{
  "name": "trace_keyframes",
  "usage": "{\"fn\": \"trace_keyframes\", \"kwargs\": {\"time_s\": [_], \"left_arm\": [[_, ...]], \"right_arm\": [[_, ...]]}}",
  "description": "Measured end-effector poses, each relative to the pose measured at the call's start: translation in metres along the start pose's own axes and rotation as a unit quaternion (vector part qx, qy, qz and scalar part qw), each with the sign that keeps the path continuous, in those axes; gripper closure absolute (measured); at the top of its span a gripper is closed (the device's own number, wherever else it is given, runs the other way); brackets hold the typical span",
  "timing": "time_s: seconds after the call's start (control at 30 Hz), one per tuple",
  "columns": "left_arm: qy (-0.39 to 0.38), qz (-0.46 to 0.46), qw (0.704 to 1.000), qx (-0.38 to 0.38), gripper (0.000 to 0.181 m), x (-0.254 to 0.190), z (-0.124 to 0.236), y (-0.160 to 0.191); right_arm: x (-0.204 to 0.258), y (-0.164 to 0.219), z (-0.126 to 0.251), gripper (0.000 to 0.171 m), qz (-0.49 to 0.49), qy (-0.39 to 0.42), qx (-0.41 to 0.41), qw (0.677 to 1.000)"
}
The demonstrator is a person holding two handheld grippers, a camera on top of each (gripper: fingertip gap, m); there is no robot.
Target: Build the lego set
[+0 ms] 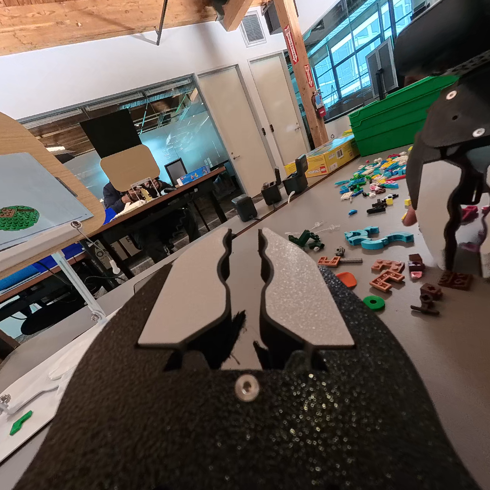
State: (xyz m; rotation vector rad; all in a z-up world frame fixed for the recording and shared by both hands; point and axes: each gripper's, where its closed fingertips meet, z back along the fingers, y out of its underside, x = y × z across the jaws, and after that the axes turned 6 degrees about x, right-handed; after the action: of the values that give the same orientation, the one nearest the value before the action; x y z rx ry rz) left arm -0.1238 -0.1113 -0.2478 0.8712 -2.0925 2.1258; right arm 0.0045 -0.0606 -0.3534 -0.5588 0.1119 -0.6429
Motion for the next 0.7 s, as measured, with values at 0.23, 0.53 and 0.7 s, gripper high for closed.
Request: {"fn": "trace_keyframes", "kwargs": {"time_s": [0.23,0.53,0.7], "left_arm": [[0.001,0.0,1.0,-0.001,0.163,0.0,0.0,0.0],[0.003,-0.003,1.0,0.0,0.163,-0.001,0.0,0.0],[0.004,-0.004,1.0,0.0,0.163,-0.002,0.0,0.0]], "right_arm": [[-0.003,-0.007,0.005,0.16,0.014,0.011,-0.006,1.0],[-0.032,0.0,0.017,0.156,-0.023,0.035,-0.021,0.999],[-0.032,0.003,0.007,0.155,-0.015,0.027,-0.005,1.0]]}}
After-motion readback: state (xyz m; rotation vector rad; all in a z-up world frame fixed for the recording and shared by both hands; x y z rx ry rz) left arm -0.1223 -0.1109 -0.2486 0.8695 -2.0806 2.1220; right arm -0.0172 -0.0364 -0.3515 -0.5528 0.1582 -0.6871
